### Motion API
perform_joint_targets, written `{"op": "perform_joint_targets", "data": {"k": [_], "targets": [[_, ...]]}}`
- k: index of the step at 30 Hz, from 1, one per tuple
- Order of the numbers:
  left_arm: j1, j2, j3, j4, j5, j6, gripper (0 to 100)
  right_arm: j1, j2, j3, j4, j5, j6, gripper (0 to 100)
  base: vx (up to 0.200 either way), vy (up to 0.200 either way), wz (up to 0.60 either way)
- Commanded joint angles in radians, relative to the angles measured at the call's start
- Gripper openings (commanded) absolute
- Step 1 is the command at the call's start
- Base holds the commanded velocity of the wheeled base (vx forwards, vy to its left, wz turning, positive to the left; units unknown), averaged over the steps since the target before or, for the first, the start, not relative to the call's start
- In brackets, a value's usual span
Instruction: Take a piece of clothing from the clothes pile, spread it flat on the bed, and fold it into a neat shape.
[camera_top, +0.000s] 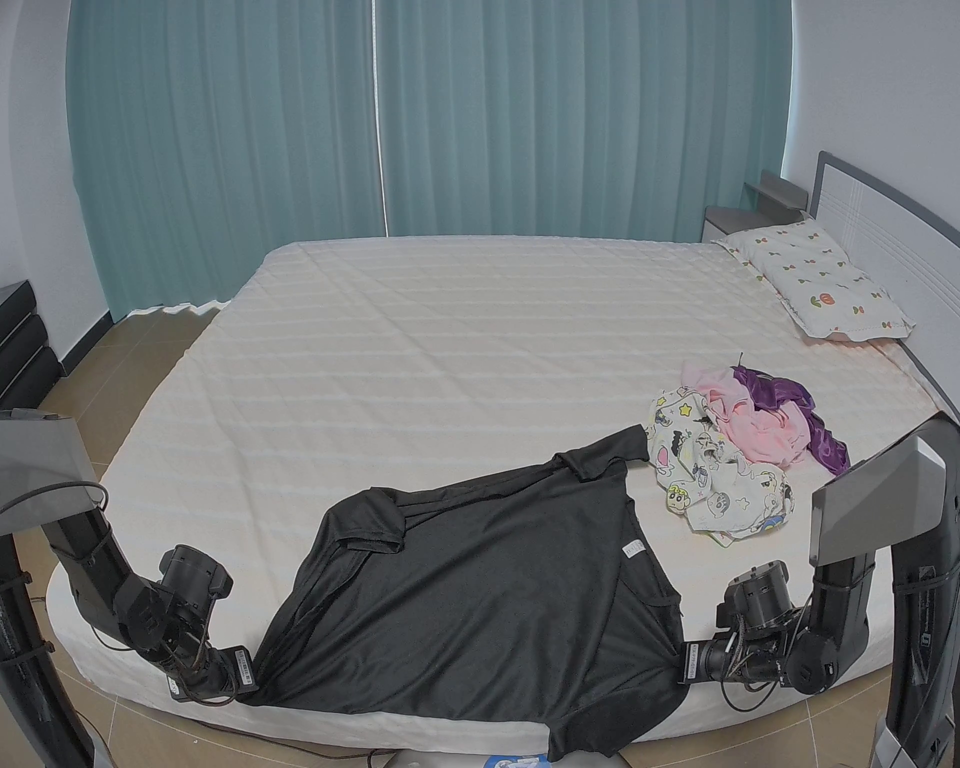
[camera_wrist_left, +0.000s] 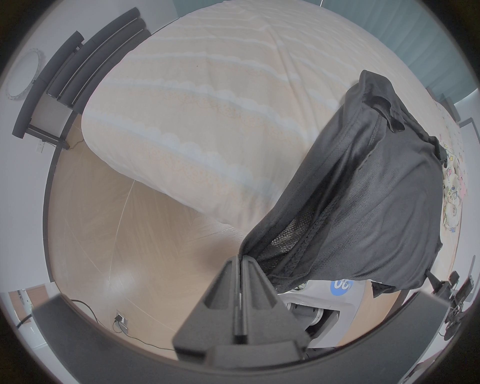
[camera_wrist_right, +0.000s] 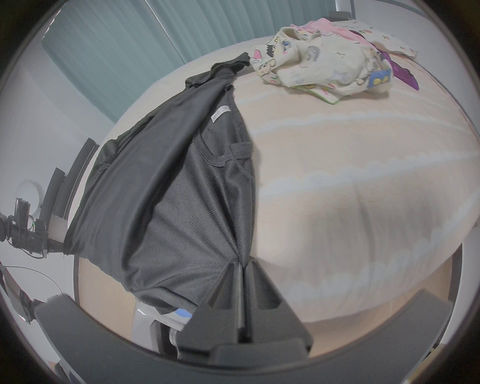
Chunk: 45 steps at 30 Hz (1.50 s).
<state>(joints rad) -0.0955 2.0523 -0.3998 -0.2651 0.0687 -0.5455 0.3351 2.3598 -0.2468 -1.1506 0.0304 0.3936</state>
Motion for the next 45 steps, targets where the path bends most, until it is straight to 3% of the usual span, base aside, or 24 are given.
{"op": "perform_joint_targets", "data": {"k": [1, 8, 13, 14, 15, 24, 27, 28, 29, 33, 36, 39, 45], "targets": [[0.000, 0.000, 0.010, 0.001, 0.000, 0.001, 0, -0.070, -0.053, 0.064, 0.005, -0.006, -0.052, 0, 0.000, 0.000, 0.00], [-0.009, -0.001, 0.024, 0.003, -0.003, 0.001, 0, -0.182, -0.066, 0.156, -0.003, -0.021, -0.151, 0, 0.000, 0.000, 0.00], [-0.029, -0.003, 0.039, 0.003, -0.007, 0.007, 0, -0.215, -0.062, 0.138, -0.037, -0.023, -0.159, 0, 0.000, 0.000, 0.00], [-0.029, -0.003, 0.044, 0.001, -0.014, 0.009, 0, -0.215, -0.059, 0.136, -0.046, -0.024, -0.159, 100, 0.000, 0.000, 0.00], [-0.030, -0.006, 0.045, 0.001, -0.026, 0.009, 100, -0.214, -0.057, 0.132, -0.055, -0.026, -0.160, 100, 0.000, 0.000, 0.00], [0.005, -0.095, -0.044, -0.003, -0.060, -0.008, 100, -0.231, -0.129, 0.049, -0.060, -0.006, -0.111, 100, 0.000, 0.000, 0.00], [0.010, -0.115, -0.102, 0.000, -0.090, -0.028, 100, -0.223, -0.145, 0.014, -0.060, 0.002, -0.050, 100, 0.000, 0.000, 0.00], [0.002, -0.120, -0.189, 0.001, -0.132, -0.099, 100, -0.192, -0.142, -0.025, -0.057, 0.003, 0.027, 100, 0.000, 0.000, 0.00], [-0.003, -0.112, -0.225, 0.001, -0.145, -0.122, 100, -0.174, -0.134, -0.035, -0.058, 0.003, 0.051, 100, 0.000, 0.000, 0.00], [-0.066, -0.044, -0.355, 0.000, -0.185, -0.140, 100, -0.128, -0.109, -0.077, -0.058, 0.002, 0.106, 100, 0.000, 0.000, 0.00], [-0.110, 0.023, -0.435, -0.006, -0.178, -0.148, 100, -0.110, -0.106, -0.091, -0.058, 0.002, 0.123, 100, 0.000, 0.000, 0.00], [-0.173, 0.149, -0.613, 0.003, -0.162, -0.189, 100, -0.094, -0.108, -0.104, -0.057, 0.002, 0.146, 100, 0.000, 0.000, 0.00], [-0.242, 0.339, -0.866, 0.040, -0.015, -0.246, 100, -0.090, -0.108, -0.101, -0.060, 0.002, 0.149, 100, 0.000, 0.000, 0.00]]}}
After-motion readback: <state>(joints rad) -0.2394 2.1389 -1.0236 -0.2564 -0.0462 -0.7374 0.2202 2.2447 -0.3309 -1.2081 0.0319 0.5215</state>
